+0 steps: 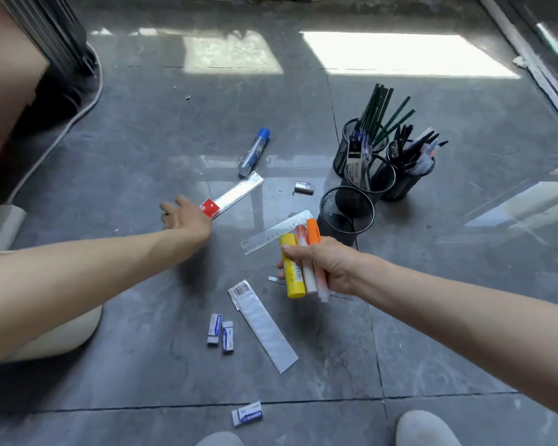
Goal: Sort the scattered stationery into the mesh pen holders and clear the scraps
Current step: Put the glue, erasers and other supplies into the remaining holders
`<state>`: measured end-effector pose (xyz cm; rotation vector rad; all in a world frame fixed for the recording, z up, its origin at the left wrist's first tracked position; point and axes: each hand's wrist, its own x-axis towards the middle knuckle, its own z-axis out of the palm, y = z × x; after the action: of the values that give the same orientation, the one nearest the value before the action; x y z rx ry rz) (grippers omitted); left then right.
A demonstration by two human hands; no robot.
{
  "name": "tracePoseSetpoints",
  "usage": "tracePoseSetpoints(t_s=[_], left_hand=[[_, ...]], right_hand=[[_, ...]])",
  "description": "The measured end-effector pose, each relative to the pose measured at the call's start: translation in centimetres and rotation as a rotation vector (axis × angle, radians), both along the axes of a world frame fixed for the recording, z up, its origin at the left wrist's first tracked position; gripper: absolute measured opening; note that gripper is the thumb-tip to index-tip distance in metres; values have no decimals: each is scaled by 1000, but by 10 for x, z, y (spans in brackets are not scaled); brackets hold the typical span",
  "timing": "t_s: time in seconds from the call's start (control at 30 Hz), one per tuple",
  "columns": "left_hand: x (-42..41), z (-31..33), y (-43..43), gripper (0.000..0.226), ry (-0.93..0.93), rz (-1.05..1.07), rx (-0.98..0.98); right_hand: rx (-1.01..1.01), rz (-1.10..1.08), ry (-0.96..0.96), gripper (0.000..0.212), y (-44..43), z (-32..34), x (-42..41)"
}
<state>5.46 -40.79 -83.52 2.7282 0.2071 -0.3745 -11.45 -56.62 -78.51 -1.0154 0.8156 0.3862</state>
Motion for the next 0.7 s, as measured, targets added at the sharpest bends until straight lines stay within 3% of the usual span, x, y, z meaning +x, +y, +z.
tracePoseSetpoints(t_s=[0.13, 0.23, 0.37, 0.53, 0.7], left_hand=[[17, -13, 11, 61, 105, 48, 50], [28, -17, 12, 45, 122, -56, 57], [45, -8, -9, 39, 18, -6, -3], [66, -1, -56, 34, -43, -204, -19], [80, 7, -102, 23, -250, -287, -9]], right_hand=[[34, -17, 46, 10, 4, -9, 15], [31, -12, 59, 13, 8, -15, 27], [52, -32, 66, 22, 10, -23, 40], [37, -79, 68, 32, 6, -34, 55], [21, -124, 83, 27, -3, -46, 61]])
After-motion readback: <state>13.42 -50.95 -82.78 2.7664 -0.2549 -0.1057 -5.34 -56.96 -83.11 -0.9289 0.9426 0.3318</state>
